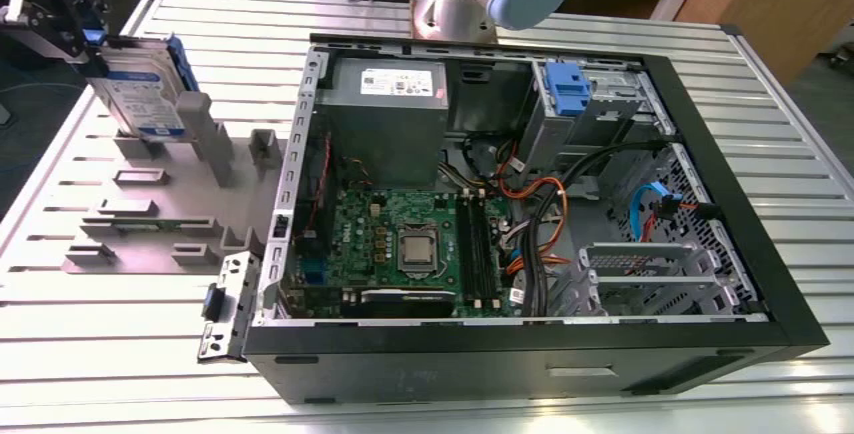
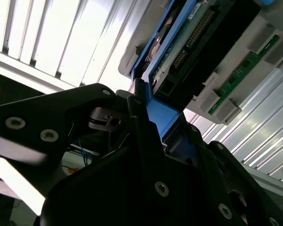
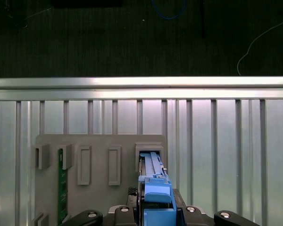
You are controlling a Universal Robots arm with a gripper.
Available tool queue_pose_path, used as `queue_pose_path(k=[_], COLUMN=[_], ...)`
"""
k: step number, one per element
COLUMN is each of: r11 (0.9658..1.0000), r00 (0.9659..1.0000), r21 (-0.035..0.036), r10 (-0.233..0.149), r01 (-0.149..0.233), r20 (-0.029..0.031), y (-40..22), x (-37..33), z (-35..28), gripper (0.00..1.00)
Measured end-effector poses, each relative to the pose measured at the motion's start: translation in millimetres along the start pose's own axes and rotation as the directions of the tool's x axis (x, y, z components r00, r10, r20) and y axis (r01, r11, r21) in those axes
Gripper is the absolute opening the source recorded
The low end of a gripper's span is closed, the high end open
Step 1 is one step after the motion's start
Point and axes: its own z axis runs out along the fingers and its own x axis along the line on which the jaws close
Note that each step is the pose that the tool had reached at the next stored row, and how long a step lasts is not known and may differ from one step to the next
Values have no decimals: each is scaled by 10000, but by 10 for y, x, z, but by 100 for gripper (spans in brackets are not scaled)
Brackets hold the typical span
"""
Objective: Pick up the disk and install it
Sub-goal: 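Pick up the disk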
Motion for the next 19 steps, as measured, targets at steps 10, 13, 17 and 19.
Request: queue_pose_path(k=[10,13,17,19], r11=[10000,10000,10000,10000], r00=[10000,10000,10000,10000], r21=[-1,-1,-2,-1], r10=[0,0,0,0], r01=[0,0,0,0], r20=[0,0,0,0], y=[0,0,0,0], x=[0,0,0,0], z=[-24,-35,-54,-62], gripper=[36,36,36,36])
